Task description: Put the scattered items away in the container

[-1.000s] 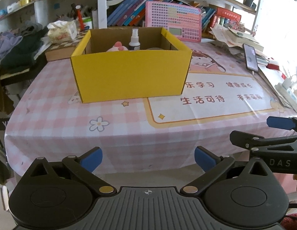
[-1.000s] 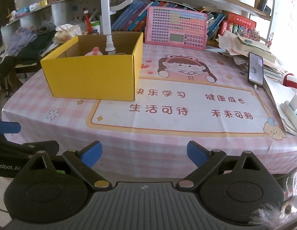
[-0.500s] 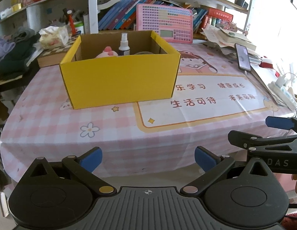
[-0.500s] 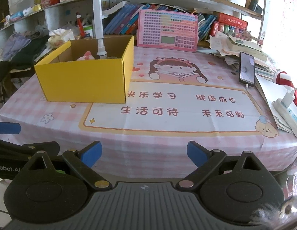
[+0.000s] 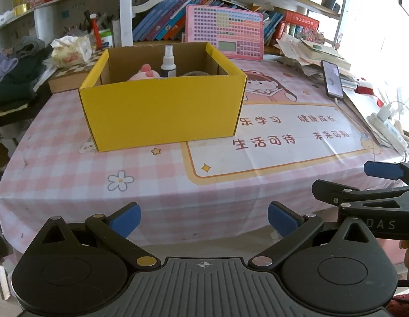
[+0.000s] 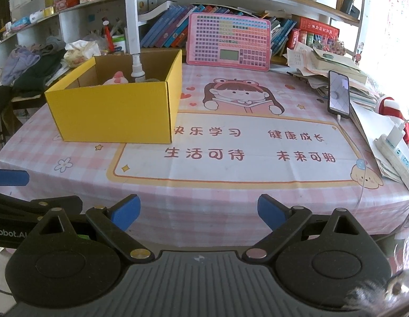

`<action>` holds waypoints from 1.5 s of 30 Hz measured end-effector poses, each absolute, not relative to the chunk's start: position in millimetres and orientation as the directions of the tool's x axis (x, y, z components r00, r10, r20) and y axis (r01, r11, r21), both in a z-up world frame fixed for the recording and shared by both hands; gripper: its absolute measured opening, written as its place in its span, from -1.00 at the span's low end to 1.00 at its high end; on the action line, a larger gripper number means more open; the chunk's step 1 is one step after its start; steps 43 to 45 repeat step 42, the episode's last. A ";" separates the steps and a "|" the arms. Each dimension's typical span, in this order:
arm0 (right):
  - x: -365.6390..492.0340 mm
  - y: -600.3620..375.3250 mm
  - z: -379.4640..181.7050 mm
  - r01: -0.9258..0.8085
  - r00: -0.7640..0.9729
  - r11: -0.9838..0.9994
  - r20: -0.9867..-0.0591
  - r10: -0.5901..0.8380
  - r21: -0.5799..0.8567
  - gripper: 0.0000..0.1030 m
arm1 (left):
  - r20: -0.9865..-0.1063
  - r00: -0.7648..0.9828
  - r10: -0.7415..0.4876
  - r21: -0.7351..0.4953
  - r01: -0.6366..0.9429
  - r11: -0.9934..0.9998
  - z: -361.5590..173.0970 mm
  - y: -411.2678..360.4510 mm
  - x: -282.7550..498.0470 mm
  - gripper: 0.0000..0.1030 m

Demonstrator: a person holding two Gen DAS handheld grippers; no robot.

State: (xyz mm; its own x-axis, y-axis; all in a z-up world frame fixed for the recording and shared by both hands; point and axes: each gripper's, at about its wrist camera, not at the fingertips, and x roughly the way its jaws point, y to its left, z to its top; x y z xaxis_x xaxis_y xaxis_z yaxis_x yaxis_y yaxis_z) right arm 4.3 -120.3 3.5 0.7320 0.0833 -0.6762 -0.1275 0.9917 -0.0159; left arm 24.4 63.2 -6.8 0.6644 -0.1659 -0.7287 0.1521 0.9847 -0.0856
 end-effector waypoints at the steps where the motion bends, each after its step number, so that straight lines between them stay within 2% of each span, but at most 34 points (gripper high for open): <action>1: 4.4 -120.1 3.4 -0.128 0.732 0.992 -0.676 0.084 -0.016 0.87 | -0.729 0.664 -0.165 -0.086 0.151 0.985 -6.7 63.4 24.4 1.00; 45: 16.4 -114.3 -5.5 -0.139 0.699 0.990 -0.709 0.092 -0.007 0.87 | -0.760 0.628 -0.168 -0.114 0.127 0.985 -15.2 70.7 31.3 1.00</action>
